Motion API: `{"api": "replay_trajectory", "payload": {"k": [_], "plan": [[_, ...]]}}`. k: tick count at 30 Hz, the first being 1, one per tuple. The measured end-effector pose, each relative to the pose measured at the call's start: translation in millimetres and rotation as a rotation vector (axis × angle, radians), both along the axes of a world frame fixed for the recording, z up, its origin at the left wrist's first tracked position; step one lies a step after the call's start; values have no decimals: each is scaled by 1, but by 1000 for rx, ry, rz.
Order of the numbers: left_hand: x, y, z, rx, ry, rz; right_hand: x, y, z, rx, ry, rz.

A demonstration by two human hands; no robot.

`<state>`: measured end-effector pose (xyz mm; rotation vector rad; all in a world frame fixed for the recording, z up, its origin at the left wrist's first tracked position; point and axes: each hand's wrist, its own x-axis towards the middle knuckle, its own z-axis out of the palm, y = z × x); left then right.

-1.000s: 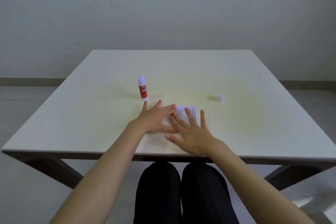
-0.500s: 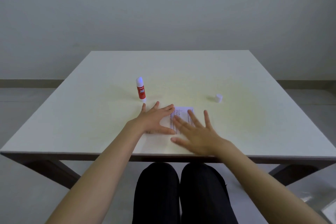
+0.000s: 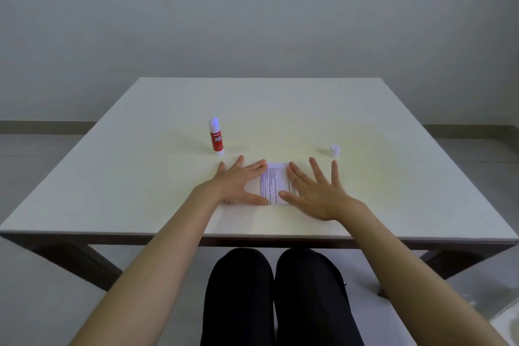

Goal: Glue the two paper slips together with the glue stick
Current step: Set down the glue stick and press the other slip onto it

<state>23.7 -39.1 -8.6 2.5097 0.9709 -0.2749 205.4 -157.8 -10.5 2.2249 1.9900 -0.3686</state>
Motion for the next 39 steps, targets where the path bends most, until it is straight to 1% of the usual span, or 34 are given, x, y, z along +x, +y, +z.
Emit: {"api": "replay_trajectory", "payload": {"k": [2,5,6,8,11,12,14,16,17,18,21,22,24,26,28,29,32,33,34,35,37,39], "plan": [[0,0,-1,-1,-9,-1,-10,-5,0,22,-17,39],[-1,1,-4,-11,-26,2,-35,-26,-15,57,50,211],[-2,2,-4,-11,-25,0,-35,-30,-18,53,66,236],[-1,3,-5,-22,-27,-2,-23,-28,-13,27,78,184],[-1,3,-4,-38,-32,-1,-3,-18,1,-7,34,19],[-1,3,-4,-35,-30,-3,-4,-16,2,4,17,13],[-1,3,-4,-31,-29,-2,-16,-19,-4,37,10,94],[-1,3,-4,-29,-29,0,-28,-24,-14,40,69,196],[-1,3,-5,-29,-30,-1,-26,-22,-17,36,84,212],[-1,3,-5,-30,-31,-2,-20,-17,-16,31,81,195],[-1,2,-3,-32,-28,-4,2,4,-5,13,15,2],[-1,2,-3,-31,-26,-4,4,8,-2,19,-19,-30],[-2,1,-4,-24,-26,-2,-9,10,-5,62,-62,42],[-2,0,-5,-29,-41,6,-31,3,-17,103,-23,216],[-2,0,-5,-39,-56,8,-36,-1,-24,109,13,293],[-2,1,-5,-41,-57,7,-29,3,-22,107,25,267],[-3,1,-4,-38,-35,0,-1,19,-6,31,-13,53],[-2,1,-4,-37,-32,-2,3,22,-2,20,-31,13],[-3,1,-4,-38,-39,-2,1,23,-1,31,-46,17],[-3,0,-5,-41,-52,0,-6,22,-2,57,-52,65],[-3,-1,-5,-44,-74,7,-27,13,-12,91,-7,227],[-2,-1,-5,-38,-73,6,-32,7,-20,89,36,304]]}}
